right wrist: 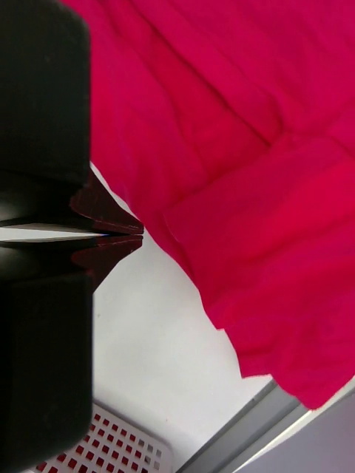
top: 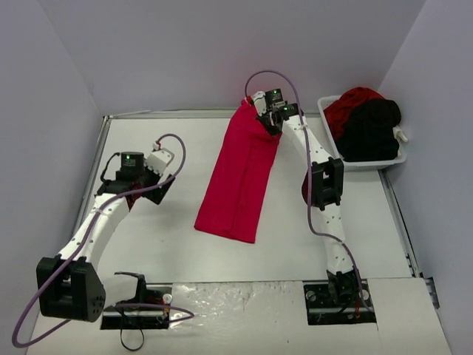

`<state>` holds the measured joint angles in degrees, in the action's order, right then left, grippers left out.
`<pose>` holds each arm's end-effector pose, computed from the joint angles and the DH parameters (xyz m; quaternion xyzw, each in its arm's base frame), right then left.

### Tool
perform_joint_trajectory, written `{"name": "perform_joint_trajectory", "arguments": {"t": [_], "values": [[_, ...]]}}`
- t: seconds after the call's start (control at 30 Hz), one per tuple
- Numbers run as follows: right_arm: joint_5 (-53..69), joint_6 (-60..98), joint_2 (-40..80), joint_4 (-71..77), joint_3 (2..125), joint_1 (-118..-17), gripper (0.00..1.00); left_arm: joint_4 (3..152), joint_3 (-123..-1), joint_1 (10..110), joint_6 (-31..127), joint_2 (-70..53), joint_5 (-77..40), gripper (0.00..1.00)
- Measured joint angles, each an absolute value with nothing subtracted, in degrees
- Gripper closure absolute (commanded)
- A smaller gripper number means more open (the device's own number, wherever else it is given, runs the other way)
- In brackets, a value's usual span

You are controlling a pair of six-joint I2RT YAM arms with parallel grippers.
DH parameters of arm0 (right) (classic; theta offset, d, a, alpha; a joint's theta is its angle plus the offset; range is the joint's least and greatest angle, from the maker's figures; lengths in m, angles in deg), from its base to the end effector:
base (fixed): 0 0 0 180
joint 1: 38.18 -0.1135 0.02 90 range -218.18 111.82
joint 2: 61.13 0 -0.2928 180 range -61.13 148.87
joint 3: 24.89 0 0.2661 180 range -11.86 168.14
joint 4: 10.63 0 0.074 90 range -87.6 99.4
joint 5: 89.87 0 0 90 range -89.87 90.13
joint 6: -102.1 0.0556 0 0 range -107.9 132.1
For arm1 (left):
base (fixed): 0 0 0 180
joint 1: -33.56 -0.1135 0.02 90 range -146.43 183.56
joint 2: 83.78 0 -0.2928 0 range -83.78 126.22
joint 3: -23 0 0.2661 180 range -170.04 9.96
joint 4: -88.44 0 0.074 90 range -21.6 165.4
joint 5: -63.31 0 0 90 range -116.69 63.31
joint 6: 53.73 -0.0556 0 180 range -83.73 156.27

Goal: Fold and stack the t-shirts
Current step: Rotate the tshirt 90 degrees

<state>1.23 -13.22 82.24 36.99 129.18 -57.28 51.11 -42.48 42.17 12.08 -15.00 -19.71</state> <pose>0.5856 0.2039 0.2598 -0.3421 0.8266 -0.0157 0.4466 0.2736 -0.0483 0.2870 0.2805 0.8629 0.0017 0.4205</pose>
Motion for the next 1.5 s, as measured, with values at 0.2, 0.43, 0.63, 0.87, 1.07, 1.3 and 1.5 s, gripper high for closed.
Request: {"name": "perform_joint_trajectory", "arguments": {"t": [0.2,0.43,0.63,0.87,1.07,1.3,1.5], "values": [[-1.87,-14.57,85.52,33.97,129.26,-56.14,1.0,52.86,-42.5,34.36,14.23,-14.87,-21.0,0.06],[-1.74,-15.51,89.71,32.51,129.24,-54.96,1.0,53.01,-42.96,30.34,15.76,-12.62,-20.95,0.06],[0.62,-16.78,91.9,31.28,129.28,-54.67,1.0,52.99,-43.16,29.07,16.08,-12.16,-20.98,0.06],[2.52,-18.09,92.77,30.74,130.55,-54.65,1.0,52.99,-43.18,27.74,16.39,-11.94,-20.93,0.06],[5.3,-18.68,93.93,28.97,131.91,-54.65,1.0,52.95,-43.18,26.14,16.63,-11.38,-20.54,0.06],[7.4,-19.25,95.35,25.73,133.26,-54.83,1.0,52.62,-43.18,22.82,17.02,-11.03,-20.04,0.06],[9.06,-19.47,96.38,22.85,134.03,-54.87,1.0,52.07,-43.18,20.88,17.07,-10.57,-19.01,0.06]]}}
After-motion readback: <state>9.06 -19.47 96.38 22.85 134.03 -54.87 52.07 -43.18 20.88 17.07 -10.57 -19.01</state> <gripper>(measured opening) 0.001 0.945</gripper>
